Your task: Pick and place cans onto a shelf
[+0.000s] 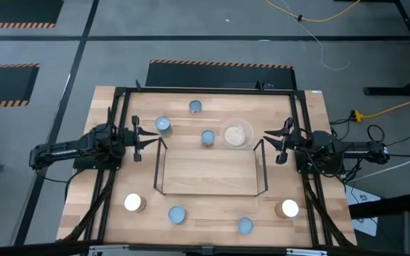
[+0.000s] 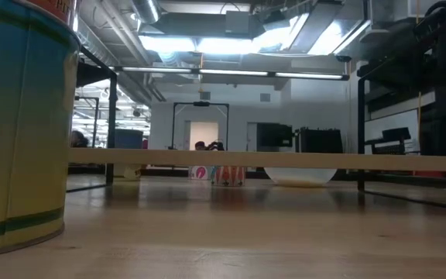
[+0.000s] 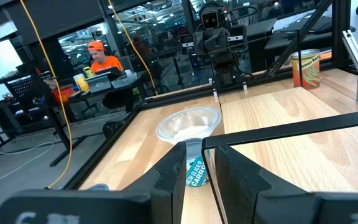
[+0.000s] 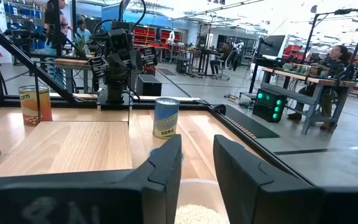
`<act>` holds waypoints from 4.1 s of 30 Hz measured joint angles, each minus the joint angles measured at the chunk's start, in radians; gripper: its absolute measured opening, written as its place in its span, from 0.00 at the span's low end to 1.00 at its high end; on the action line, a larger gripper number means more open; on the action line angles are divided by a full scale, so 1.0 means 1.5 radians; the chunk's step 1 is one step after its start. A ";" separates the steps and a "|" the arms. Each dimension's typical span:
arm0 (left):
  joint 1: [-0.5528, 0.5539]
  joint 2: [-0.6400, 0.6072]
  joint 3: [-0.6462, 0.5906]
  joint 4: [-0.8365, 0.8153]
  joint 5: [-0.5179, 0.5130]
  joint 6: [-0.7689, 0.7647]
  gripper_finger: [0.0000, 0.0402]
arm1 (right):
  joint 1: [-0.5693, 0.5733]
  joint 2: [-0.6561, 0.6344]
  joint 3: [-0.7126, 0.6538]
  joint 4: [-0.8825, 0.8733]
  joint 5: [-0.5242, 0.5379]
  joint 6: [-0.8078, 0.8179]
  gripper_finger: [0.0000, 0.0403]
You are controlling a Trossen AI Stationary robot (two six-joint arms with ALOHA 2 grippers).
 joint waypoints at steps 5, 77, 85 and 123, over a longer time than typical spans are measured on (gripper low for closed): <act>0.000 0.000 0.000 0.000 0.000 0.000 0.19 | 0.000 0.000 0.000 0.000 0.000 0.000 0.25; 0.000 0.000 0.000 0.000 0.000 -0.028 0.19 | 0.000 0.288 0.361 -0.042 -0.001 0.050 0.56; 0.000 0.000 0.000 0.000 0.000 -0.028 0.19 | -0.010 0.475 0.492 -0.102 0.000 0.050 0.56; 0.000 0.000 0.000 0.000 0.000 -0.028 0.19 | -0.112 1.088 0.789 -0.187 -0.175 0.056 0.56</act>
